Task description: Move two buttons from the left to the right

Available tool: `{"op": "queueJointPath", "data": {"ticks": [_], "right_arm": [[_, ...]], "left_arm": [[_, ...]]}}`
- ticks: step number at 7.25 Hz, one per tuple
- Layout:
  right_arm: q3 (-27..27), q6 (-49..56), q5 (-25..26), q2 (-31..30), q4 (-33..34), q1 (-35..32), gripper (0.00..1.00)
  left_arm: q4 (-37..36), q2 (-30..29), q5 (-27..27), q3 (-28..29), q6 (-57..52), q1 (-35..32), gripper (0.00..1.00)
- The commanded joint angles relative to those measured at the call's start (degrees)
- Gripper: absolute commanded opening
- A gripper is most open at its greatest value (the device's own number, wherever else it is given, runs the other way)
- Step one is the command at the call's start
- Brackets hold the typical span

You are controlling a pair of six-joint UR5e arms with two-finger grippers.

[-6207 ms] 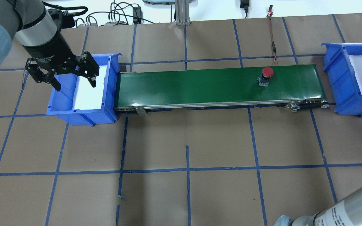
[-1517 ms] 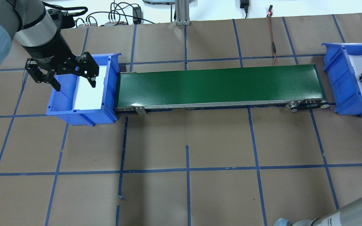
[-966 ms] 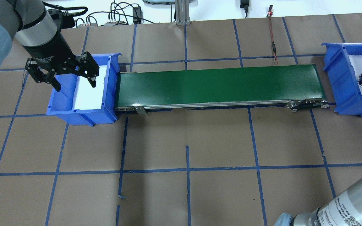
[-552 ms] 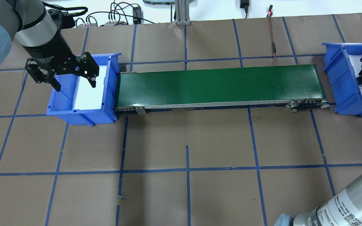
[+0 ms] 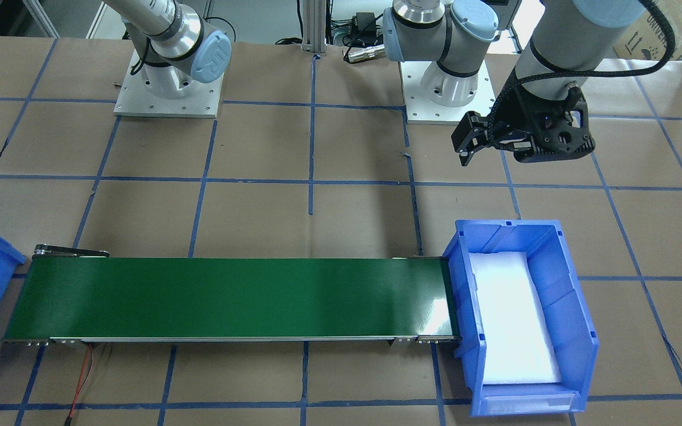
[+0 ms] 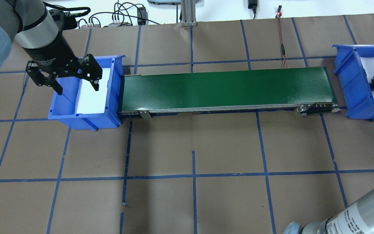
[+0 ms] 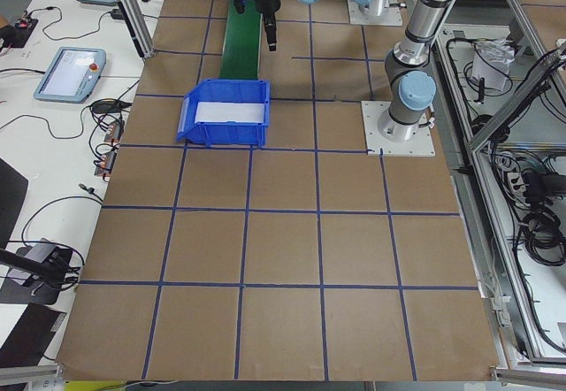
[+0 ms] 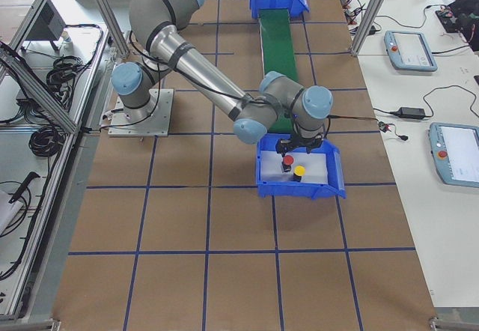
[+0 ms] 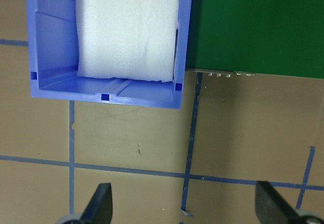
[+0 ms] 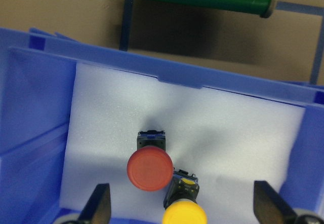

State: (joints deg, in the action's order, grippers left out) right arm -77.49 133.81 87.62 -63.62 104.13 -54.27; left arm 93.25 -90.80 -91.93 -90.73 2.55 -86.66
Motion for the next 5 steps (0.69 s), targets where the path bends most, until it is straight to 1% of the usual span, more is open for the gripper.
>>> {"op": "queueJointPath", "data": {"ticks": [1,2,3,4,5], "right_arm": [[5.65,-9.99,0.27,-5.96,-13.54,-5.81,1.00],[6.38,-19.54,0.10,-8.43,-20.31,-7.94,1.00],[6.56,-28.25,0.09,-10.63,-20.98,-11.26,1.00],[6.56,-39.65,0.27,-11.61,-22.29,-16.61,1.00],[6.73,-47.42,0.36,-12.14,-21.96,-22.92,1.00]], "left_arm": [[0.00,0.01,0.00,0.03,0.00,0.00,1.00],[0.00,-0.08,0.00,0.03,0.00,0.00,1.00],[0.00,-0.17,0.00,0.03,0.00,0.17,1.00],[0.00,-1.21,-0.09,0.03,0.17,0.18,1.00],[-1.91,-2.18,0.00,0.03,-0.09,0.44,1.00]]}}
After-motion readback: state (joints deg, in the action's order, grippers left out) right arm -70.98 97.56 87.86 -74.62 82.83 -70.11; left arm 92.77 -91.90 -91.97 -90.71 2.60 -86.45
